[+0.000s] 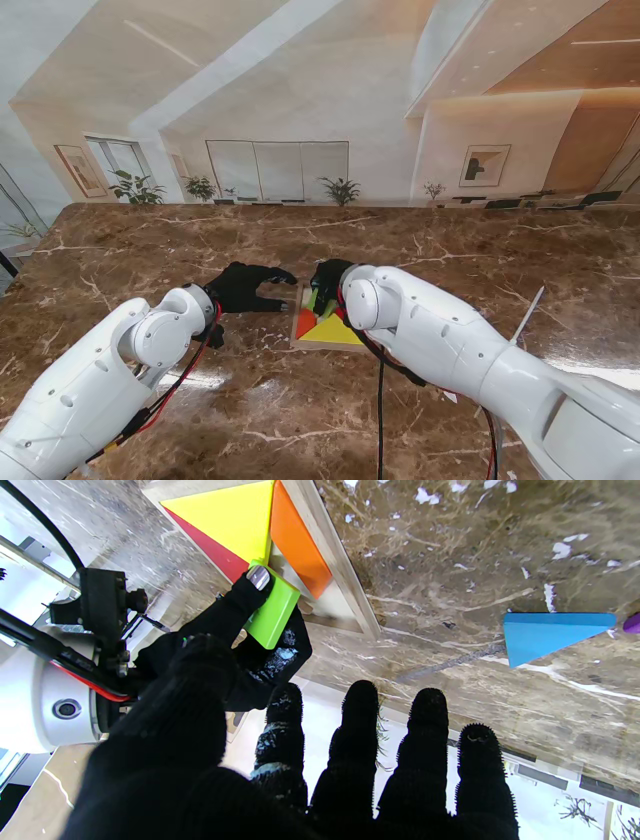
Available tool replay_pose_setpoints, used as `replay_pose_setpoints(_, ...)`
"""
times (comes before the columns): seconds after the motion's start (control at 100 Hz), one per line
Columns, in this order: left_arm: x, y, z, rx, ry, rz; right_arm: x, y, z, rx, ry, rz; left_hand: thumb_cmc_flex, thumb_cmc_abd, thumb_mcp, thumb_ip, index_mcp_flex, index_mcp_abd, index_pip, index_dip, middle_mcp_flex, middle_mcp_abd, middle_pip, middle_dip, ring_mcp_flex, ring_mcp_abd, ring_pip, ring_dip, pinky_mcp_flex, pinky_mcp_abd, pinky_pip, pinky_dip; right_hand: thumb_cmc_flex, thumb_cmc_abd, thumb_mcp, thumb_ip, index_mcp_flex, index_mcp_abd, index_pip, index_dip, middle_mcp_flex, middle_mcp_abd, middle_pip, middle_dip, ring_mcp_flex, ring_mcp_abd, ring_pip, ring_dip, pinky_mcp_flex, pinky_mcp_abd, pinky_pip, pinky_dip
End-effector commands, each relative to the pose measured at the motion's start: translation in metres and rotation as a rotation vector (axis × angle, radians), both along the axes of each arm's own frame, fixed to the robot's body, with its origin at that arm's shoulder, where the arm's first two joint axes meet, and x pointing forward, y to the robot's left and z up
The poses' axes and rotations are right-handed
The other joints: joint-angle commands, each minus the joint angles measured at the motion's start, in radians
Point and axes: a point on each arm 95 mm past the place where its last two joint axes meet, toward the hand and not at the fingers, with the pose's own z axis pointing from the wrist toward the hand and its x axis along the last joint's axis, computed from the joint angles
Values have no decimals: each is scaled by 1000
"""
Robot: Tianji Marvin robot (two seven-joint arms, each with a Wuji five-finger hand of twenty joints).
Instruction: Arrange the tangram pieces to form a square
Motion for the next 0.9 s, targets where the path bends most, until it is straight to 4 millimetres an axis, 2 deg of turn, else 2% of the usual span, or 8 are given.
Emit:
replay_pose_setpoints(0.0,-1,0,-2,3,8,1,-1,1,-7,-5,27,-10,30,41,-22,17,2,-11,-14,-20,2,-2,-7,-5,-11,-8,-10,0,-12,7,-23,23,-4,23,17,15,51,-33,11,-5,-19,-3,27,13,-17,-24,32,11,-13,1,46,23)
replay_pose_setpoints(0.28,-2,1,-3,2,17,5,2,1,-11,-6,37,-22,33,44,-28,18,3,-10,-13,-19,3,-2,-7,-5,-10,-8,-9,1,-12,7,-24,23,-5,31,18,17,42,-29,4,-14,-36,1,28,12,-19,-25,35,11,-16,-1,48,24)
replay_pose_setpoints(0.89,-1,3,-4,0,35,14,10,-2,-5,16,30,-68,35,52,-46,21,3,-12,-15,-20,2,-1,-9,-5,-10,-8,-9,2,-12,6,-27,25,-12,55,20,22,50,-18,4,-37,-34,9,35,1,-13,-16,40,9,-16,2,53,26)
